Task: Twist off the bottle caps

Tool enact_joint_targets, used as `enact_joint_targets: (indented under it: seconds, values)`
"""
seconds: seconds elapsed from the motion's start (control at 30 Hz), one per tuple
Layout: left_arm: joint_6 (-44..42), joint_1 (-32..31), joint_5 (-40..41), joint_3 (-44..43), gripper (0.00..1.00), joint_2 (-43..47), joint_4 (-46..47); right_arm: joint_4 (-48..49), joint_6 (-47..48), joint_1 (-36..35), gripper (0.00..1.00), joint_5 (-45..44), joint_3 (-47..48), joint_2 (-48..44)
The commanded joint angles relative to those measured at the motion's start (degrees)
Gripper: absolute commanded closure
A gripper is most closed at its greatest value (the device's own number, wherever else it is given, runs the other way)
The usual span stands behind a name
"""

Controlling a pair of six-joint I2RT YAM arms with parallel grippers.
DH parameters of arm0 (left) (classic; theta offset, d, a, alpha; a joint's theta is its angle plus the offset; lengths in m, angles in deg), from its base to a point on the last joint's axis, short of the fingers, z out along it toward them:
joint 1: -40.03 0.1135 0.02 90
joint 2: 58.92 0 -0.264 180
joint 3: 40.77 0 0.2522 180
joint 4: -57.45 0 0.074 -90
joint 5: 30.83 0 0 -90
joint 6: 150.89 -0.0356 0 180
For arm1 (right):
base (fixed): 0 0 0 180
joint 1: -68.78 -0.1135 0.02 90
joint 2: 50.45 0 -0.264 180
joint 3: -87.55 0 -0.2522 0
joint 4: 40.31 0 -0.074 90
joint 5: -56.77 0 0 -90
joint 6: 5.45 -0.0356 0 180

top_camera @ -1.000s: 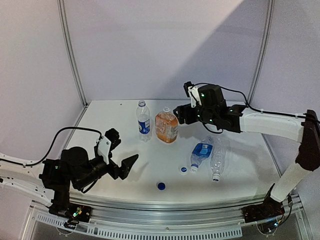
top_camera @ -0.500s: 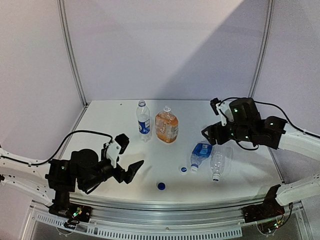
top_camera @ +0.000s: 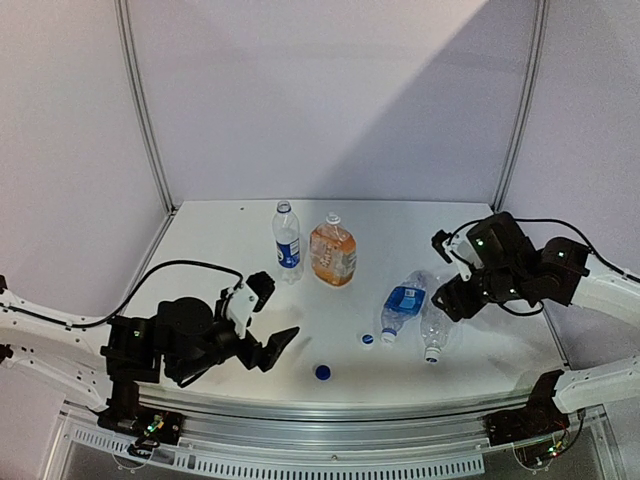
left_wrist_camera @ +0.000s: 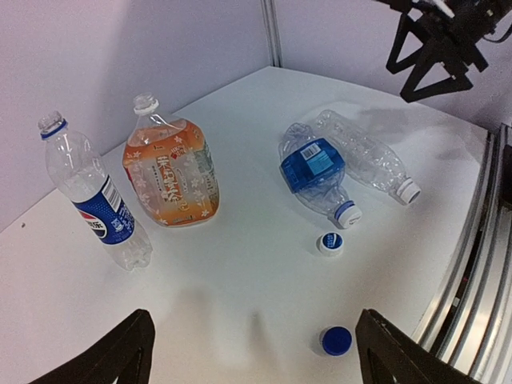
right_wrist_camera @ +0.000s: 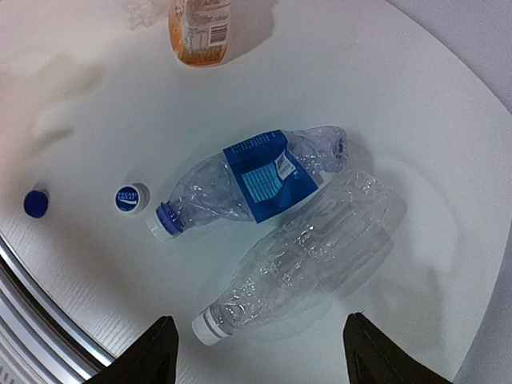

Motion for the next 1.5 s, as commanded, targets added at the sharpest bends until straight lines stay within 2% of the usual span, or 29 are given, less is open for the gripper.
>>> enact_joint_targets:
  seconds: [0.0,0.07,0.17,0.23,0.33,0.53,1.0,1.47]
  values:
    - [1.3,0.5,-0.8,-2.0,0.11,-1.1,-1.8,-1.7,4.8,-7.0,0.29,-4.3,2.9,5.1]
    - [1.6,0.5,-1.0,-1.5,0.11,0.2,-1.5,-2.6,6.6,-10.9,0.33,-10.4,5.4,9.8]
    - [1.9,0.5,-0.7,-0.2,0.1,3.6,-0.9,-3.4,11.8,-13.8,0.47,-17.8,7.4,18.5]
    - [2.0,0.5,-0.6,1.0,0.1,6.6,-0.3,-3.6,15.6,-14.3,0.49,-19.8,6.7,23.3]
    - [2.3,0.6,-1.2,2.2,0.1,10.4,-0.1,-3.0,16.5,-14.7,0.51,-22.8,6.3,29.2]
    - [3.3,0.6,-3.7,3.4,0.1,14.9,-0.2,0.7,18.8,-15.0,0.53,-26.5,6.9,33.4]
    - [4.3,0.6,-4.2,3.8,0.11,16.3,-0.4,5.4,22.2,-12.8,0.56,-25.2,6.7,41.2]
    - [4.3,0.6,-5.0,3.5,0.11,14.5,0.3,9.9,25.8,-9.1,0.74,-22.4,9.0,45.7]
